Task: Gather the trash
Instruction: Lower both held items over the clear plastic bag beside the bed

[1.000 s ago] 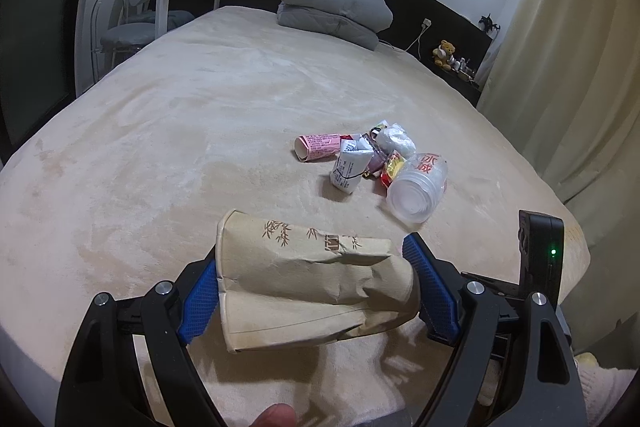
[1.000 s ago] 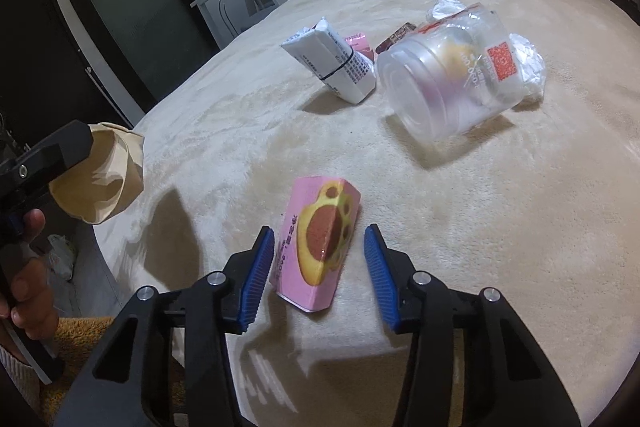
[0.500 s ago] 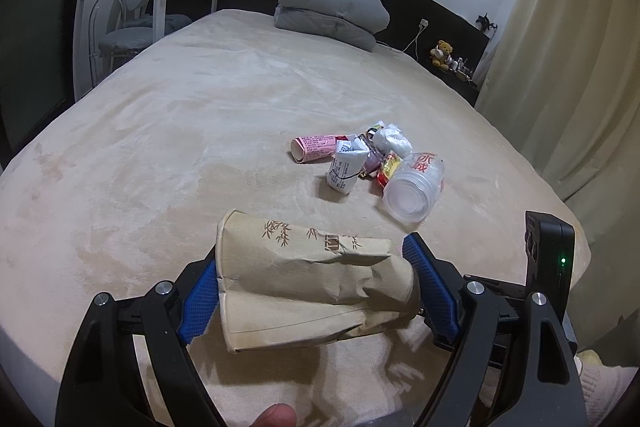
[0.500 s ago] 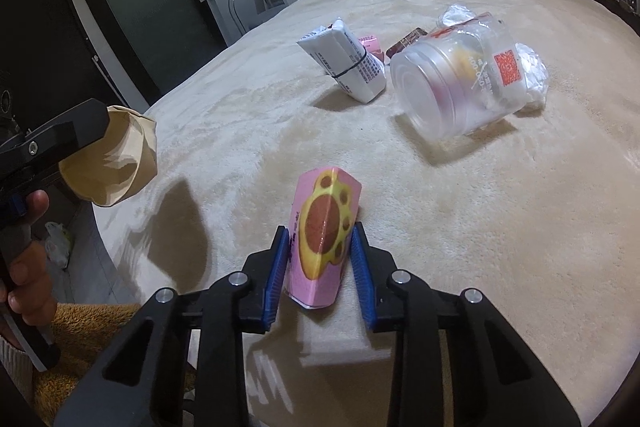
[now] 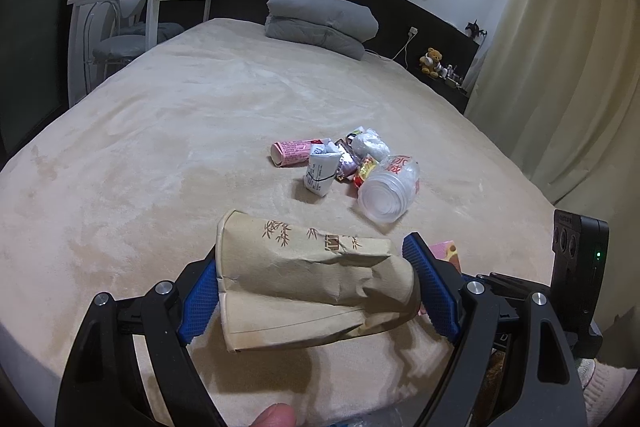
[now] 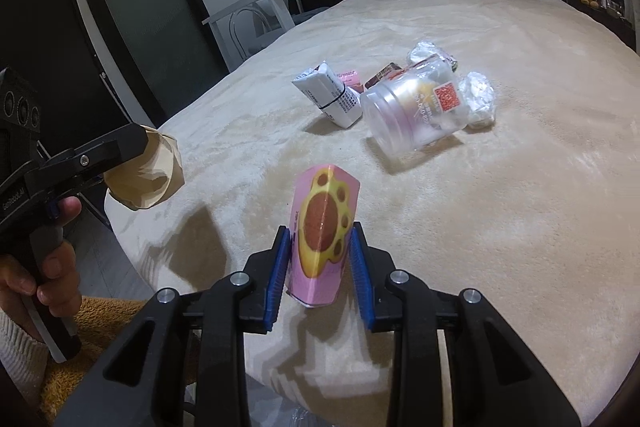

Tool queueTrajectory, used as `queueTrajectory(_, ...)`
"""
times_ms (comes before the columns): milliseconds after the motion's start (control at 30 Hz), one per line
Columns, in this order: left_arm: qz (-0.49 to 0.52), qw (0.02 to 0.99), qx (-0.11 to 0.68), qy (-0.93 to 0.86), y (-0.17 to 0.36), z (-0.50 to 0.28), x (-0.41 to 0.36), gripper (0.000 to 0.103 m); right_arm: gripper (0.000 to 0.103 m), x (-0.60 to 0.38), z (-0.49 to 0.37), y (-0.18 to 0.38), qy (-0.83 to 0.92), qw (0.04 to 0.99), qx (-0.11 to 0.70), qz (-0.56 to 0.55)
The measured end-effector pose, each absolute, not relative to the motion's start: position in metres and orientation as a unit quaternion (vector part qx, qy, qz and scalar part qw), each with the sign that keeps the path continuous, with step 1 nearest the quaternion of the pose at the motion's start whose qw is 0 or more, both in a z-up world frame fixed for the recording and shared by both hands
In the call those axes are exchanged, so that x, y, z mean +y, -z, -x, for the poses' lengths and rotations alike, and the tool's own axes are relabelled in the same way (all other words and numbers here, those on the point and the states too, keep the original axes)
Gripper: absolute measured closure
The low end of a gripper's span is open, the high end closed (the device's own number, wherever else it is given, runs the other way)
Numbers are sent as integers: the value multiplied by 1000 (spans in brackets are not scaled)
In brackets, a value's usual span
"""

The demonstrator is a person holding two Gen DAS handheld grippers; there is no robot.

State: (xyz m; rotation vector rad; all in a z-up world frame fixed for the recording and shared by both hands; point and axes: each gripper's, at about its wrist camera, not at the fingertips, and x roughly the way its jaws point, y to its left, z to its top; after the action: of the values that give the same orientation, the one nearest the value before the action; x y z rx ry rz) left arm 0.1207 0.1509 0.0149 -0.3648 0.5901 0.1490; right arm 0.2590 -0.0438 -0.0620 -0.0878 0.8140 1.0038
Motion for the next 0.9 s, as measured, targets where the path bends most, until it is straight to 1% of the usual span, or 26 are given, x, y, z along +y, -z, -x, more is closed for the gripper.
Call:
queueTrajectory(533, 210, 937, 275, -42, 4, -63, 78, 20, 72, -138, -213, 28, -454, 823, 339, 37)
queueTrajectory(900, 217, 934, 284, -12, 22, -35, 30, 20, 72, -190, -175, 37, -444, 822, 356, 24)
